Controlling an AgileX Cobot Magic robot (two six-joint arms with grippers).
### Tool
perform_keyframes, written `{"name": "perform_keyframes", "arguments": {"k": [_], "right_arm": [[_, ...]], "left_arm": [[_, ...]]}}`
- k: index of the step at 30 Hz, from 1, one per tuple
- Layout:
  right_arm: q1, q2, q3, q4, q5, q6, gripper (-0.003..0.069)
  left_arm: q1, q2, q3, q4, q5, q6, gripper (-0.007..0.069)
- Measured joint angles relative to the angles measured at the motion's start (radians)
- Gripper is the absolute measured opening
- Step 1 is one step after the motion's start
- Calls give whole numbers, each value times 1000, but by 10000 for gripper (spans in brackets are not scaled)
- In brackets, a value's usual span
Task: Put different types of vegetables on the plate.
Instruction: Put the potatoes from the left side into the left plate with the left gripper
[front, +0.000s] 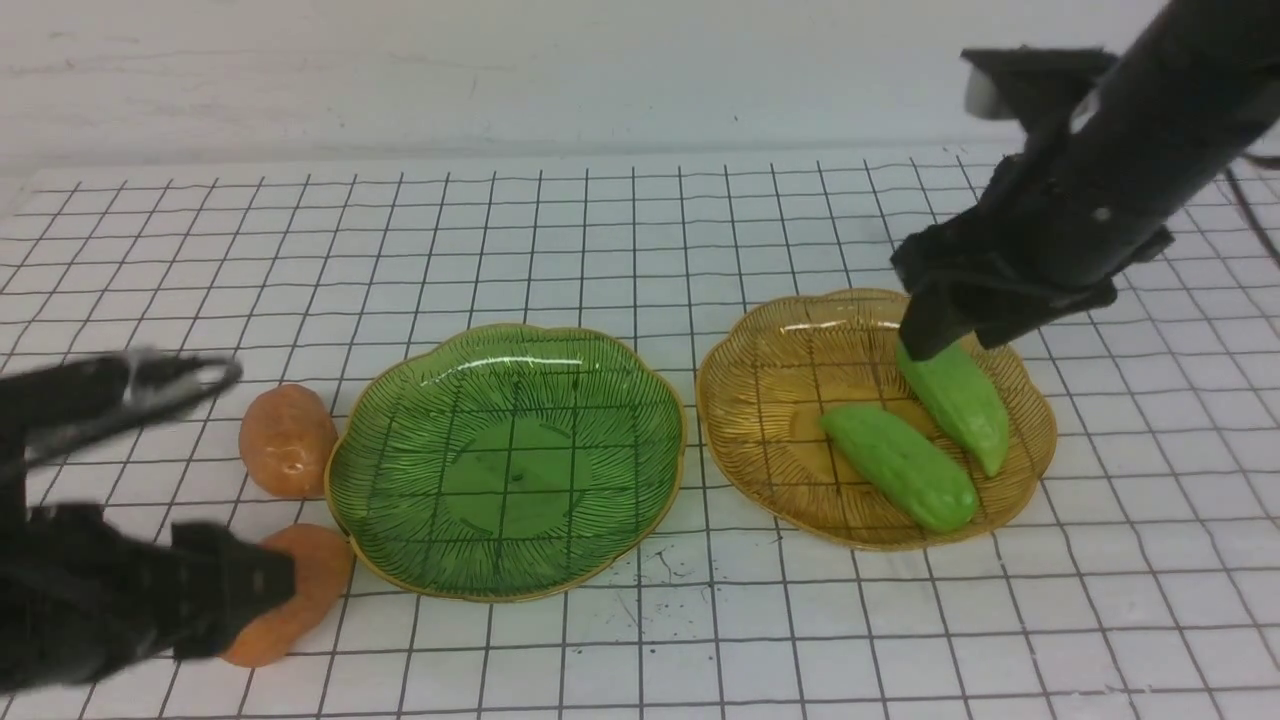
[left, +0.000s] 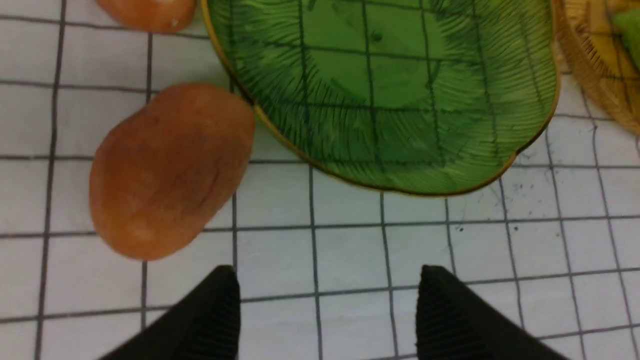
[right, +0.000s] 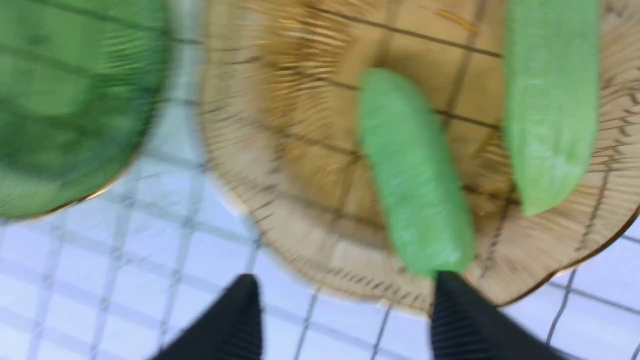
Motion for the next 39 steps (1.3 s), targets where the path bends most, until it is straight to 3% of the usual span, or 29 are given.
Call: {"name": "perform_keyframes", "arguments": {"k": [2, 5, 10, 22, 28, 30, 36, 39], "right_arm": [[0, -79, 51, 5, 6, -35, 211], [0, -153, 110, -5, 10, -46, 85], [0, -215, 176, -16, 14, -56, -6], [0, -218, 203, -18, 14, -73, -14], [0, -218, 203, -18, 14, -76, -14], [0, -218, 203, -18, 14, -76, -14], [0, -218, 203, -12, 14, -81, -14], [0, -218, 203, -3, 14, -85, -14]], "left_arm": [[0, 85, -110, 58, 102, 24, 503], [0, 167, -183, 138, 180, 30, 531], [0, 348, -246, 203, 214, 51, 531], [1, 621, -267, 252, 52, 246, 531], [3, 687, -280, 284, -27, 268, 518], [3, 688, -282, 293, -21, 264, 485], [3, 676, -286, 302, 29, 258, 482], [2, 650, -288, 311, 156, 246, 482]]}}
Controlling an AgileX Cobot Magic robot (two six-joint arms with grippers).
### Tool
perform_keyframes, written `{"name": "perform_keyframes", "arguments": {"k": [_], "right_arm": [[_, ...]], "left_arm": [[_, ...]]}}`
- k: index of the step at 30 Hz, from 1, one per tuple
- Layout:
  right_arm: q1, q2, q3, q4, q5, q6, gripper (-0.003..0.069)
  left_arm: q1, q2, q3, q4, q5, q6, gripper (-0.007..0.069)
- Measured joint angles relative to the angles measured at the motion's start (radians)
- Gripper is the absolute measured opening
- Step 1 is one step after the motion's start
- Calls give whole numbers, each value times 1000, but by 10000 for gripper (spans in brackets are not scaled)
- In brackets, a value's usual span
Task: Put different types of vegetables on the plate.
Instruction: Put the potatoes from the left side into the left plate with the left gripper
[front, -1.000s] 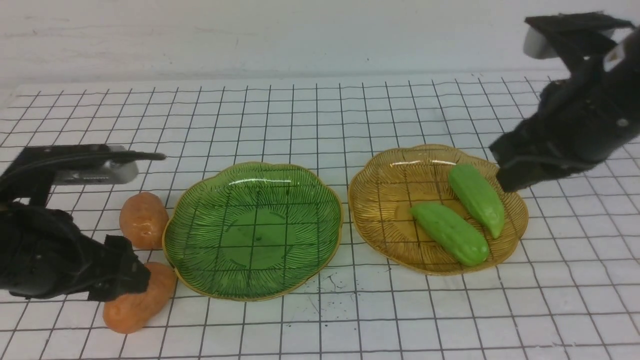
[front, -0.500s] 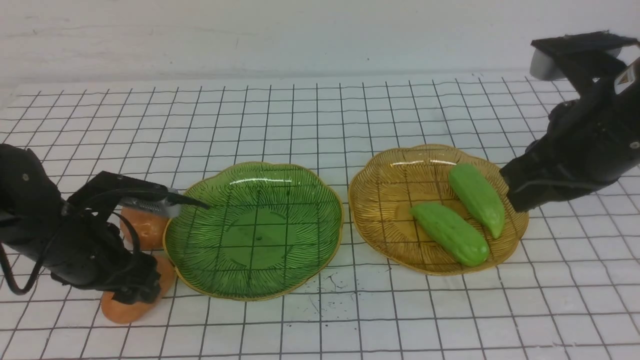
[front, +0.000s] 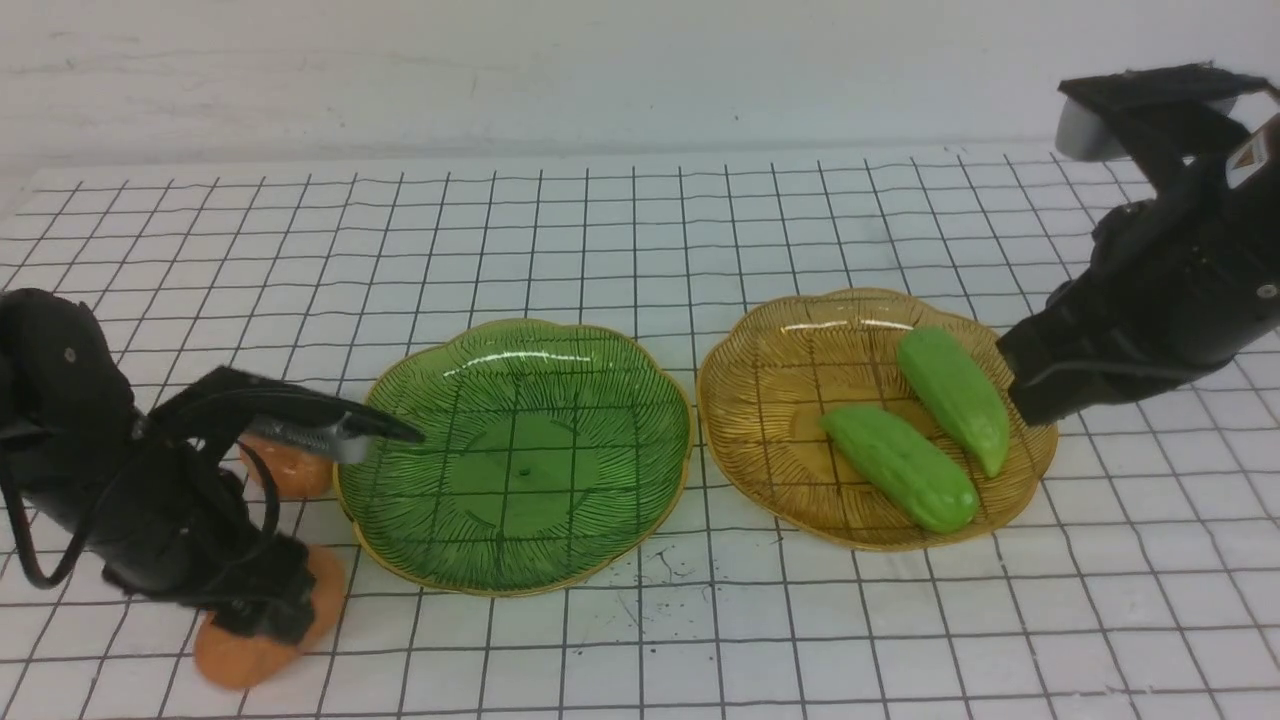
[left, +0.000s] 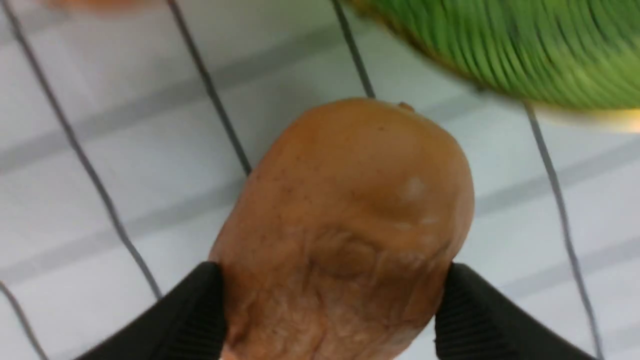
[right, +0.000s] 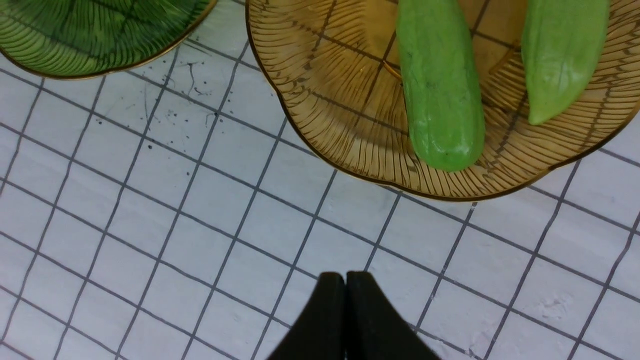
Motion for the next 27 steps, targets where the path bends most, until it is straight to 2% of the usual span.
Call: {"name": "perform_keyframes", "arguments": {"k": [3, 7, 10, 12, 15, 18, 24, 27], "right_arm": [[0, 0, 0, 5, 0, -5, -14], [0, 0, 0, 9, 0, -6, -14], [0, 0, 0, 17, 0, -6, -14], [0, 0, 0, 34, 0, -6, -14], [0, 0, 0, 44, 0, -6, -14], [0, 0, 0, 46, 0, -6, -14], [0, 0, 0, 48, 0, -7, -14], [0, 0, 0, 48, 0, -8, -14]], "left_arm": [[-2, -78, -57, 55, 164, -52, 482], [-2, -179, -163, 79, 280, -83, 482], [-2, -230, -252, 55, 325, -106, 482], [-6, -234, -321, -24, 335, -111, 482], [-37, -190, -392, -124, 334, -111, 482], [-118, -91, -443, -181, 271, -111, 482], [-217, 57, -487, -194, 149, -128, 482], [-250, 137, -498, -203, 102, -190, 482]]}}
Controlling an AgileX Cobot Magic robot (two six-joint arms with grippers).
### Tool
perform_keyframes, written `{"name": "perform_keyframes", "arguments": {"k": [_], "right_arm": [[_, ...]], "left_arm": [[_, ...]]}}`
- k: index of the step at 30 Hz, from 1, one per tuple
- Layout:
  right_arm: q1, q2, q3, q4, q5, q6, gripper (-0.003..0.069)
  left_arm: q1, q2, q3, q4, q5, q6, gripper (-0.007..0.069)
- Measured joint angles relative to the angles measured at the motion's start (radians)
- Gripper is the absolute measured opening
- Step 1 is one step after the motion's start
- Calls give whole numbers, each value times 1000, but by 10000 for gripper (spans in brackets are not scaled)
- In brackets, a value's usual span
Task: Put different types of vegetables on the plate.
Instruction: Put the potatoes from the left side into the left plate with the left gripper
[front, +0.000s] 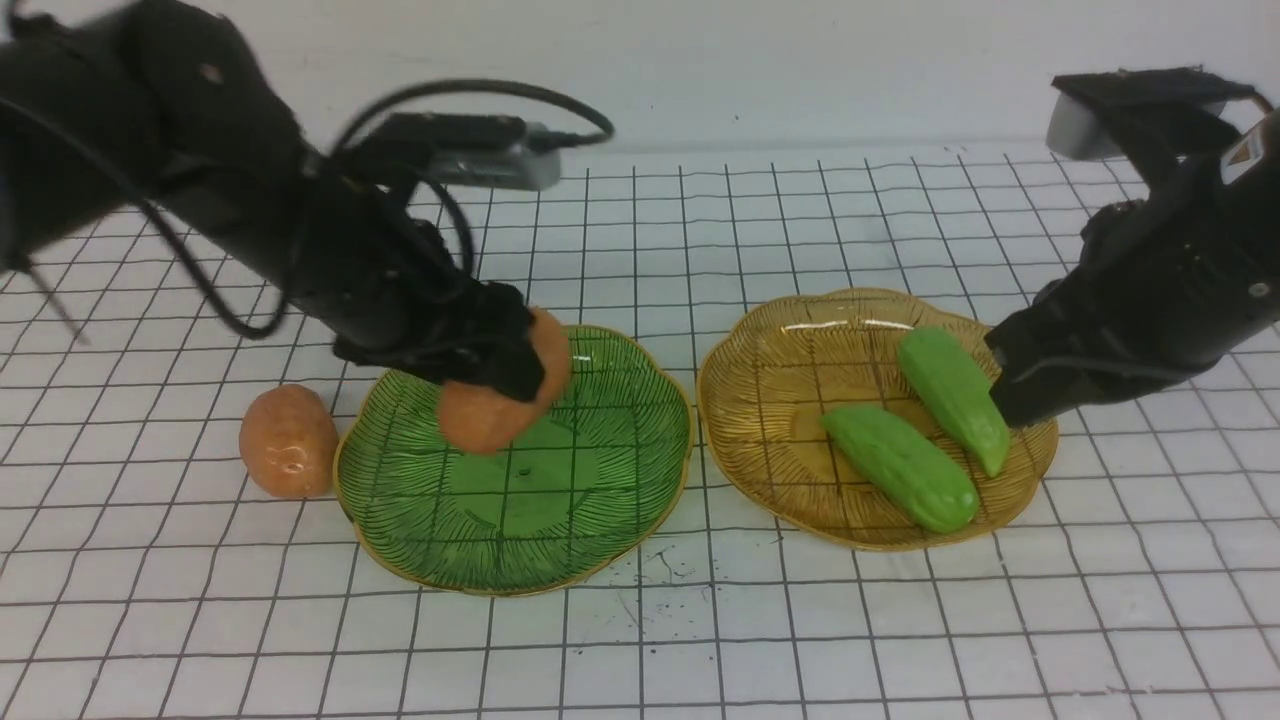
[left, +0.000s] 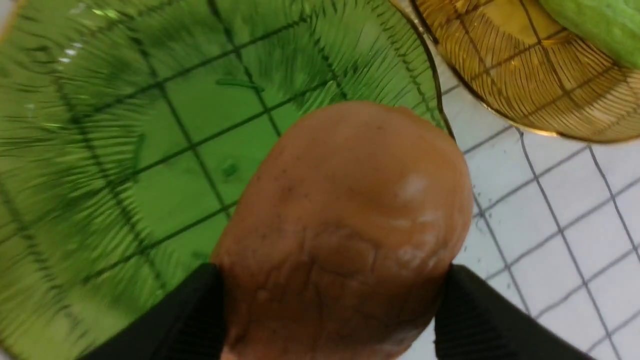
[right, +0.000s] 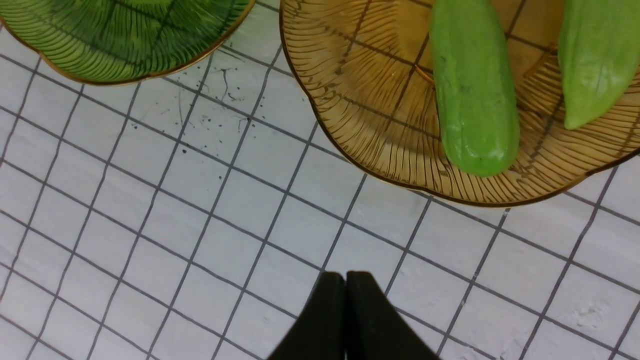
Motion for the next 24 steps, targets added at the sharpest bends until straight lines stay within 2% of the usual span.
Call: {"name": "perform_keyframes", "arguments": {"k": [2, 5, 7, 12, 17, 24], "right_arm": [[0, 0, 0, 0, 0, -1, -14], [0, 0, 0, 0, 0, -2, -14], [0, 0, 0, 0, 0, -3, -14], [0, 0, 0, 0, 0, -5, -14], [0, 0, 0, 1, 0, -7, -14], [0, 0, 0, 3, 0, -25, -15]], "left_arm": [[-3, 32, -1, -1, -21, -37, 482], [-3, 77, -1, 1, -42, -91, 521], [7, 95, -1, 3, -54, -129, 601], [40, 95, -23, 2, -60, -158, 679], [101, 95, -82, 26, -47, -202, 677], [294, 113, -101, 210, -44, -400, 600]]}}
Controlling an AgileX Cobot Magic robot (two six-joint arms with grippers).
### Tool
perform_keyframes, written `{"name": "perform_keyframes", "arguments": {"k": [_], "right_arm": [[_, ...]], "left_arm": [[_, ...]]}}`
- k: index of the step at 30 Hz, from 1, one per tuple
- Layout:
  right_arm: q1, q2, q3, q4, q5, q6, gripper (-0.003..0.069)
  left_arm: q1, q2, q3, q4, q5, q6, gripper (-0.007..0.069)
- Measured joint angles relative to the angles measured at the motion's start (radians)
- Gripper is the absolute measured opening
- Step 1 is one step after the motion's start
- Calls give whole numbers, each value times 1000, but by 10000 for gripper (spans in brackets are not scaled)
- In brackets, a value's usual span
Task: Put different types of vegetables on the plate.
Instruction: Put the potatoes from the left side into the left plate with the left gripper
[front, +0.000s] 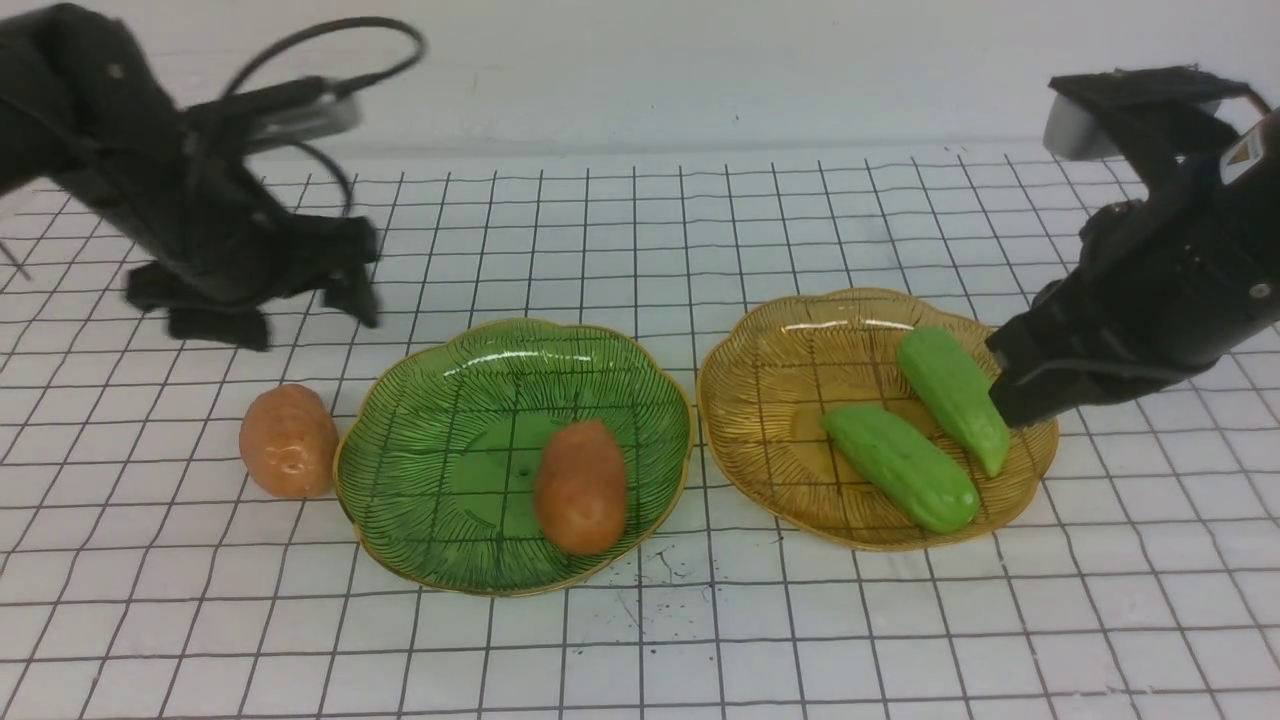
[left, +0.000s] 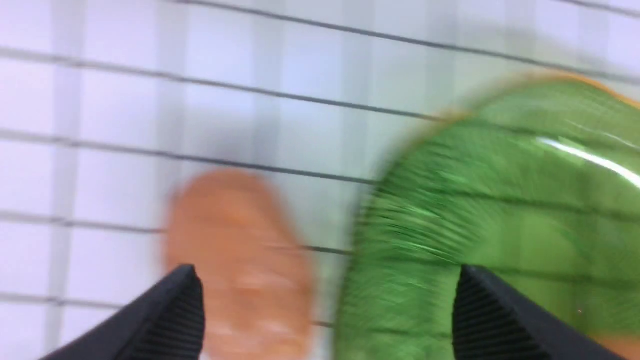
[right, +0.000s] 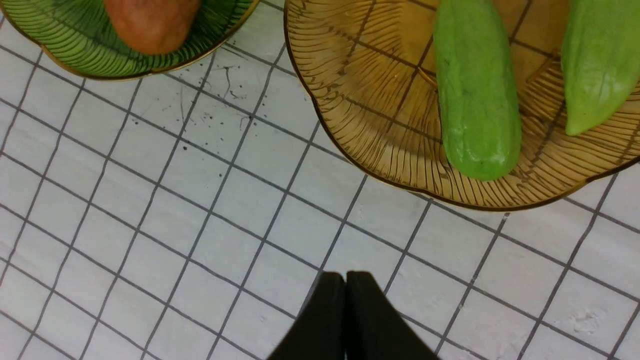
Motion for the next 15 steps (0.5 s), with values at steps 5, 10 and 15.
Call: {"name": "perform_keyframes", "arguments": {"k": [5, 10, 15], "right_arm": [[0, 0, 0, 1, 0, 0, -15], [0, 0, 0, 1, 0, -2, -15], [0, 0, 0, 2, 0, -3, -15]], "left_arm": [[31, 64, -1, 12, 7, -115, 589], [30, 141, -1, 10, -11, -154, 589], [30, 203, -1, 8, -19, -161, 584]]}}
